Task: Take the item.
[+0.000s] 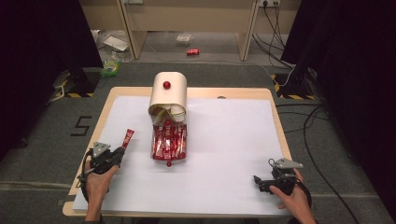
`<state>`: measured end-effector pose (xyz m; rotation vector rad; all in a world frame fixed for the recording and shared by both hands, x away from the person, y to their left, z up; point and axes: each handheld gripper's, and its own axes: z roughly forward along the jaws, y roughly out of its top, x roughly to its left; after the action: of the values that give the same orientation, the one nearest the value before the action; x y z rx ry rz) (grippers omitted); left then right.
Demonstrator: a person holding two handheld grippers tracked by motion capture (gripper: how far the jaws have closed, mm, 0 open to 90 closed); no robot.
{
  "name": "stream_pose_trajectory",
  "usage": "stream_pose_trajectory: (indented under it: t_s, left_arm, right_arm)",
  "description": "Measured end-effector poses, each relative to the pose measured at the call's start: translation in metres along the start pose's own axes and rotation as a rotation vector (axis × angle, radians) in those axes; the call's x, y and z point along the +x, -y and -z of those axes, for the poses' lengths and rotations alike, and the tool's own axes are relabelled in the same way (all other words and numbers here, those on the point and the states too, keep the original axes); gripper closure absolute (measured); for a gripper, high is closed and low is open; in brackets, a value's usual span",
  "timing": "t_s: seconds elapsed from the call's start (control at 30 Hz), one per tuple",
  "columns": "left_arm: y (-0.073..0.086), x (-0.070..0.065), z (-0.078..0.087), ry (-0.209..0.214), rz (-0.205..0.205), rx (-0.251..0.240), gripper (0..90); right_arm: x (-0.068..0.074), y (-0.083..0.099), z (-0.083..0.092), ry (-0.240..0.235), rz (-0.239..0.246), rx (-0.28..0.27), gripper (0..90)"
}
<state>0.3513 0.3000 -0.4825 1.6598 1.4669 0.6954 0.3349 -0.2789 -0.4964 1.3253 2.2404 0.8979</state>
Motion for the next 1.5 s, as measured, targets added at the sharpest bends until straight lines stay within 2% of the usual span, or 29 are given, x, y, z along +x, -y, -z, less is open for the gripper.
stream_pose_trajectory:
  t_s: [0.53,0.87,1.2,1.27,1.4,1.5]
  left_arm:
    - [0.004,0.002,-0.006,-0.005,0.012,0.038,83.0]
    - [0.008,0.002,-0.011,-0.006,0.005,0.07,82.1]
    - [0.009,0.001,-0.011,-0.001,0.007,0.078,80.7]
    - [0.008,0.001,-0.011,-0.003,0.004,0.072,77.7]
    - [0.003,-0.002,-0.006,-0.014,-0.029,0.053,64.2]
    - [-0.002,-0.005,-0.002,0.012,-0.03,0.019,55.9]
  right_arm:
    - [0.0,0.0,0.0,0.0,0.001,0.001,0.6]
    - [0.0,0.0,0.0,0.0,0.002,-0.001,0.6]
    - [0.0,0.0,0.0,0.0,0.0,0.0,0.6]
    - [0.0,0.0,0.0,0.0,0.0,0.0,0.6]
    - [0.0,0.0,0.0,0.0,0.0,0.0,0.6]
    - [0.0,0.0,0.0,0.001,-0.004,0.0,0.6]
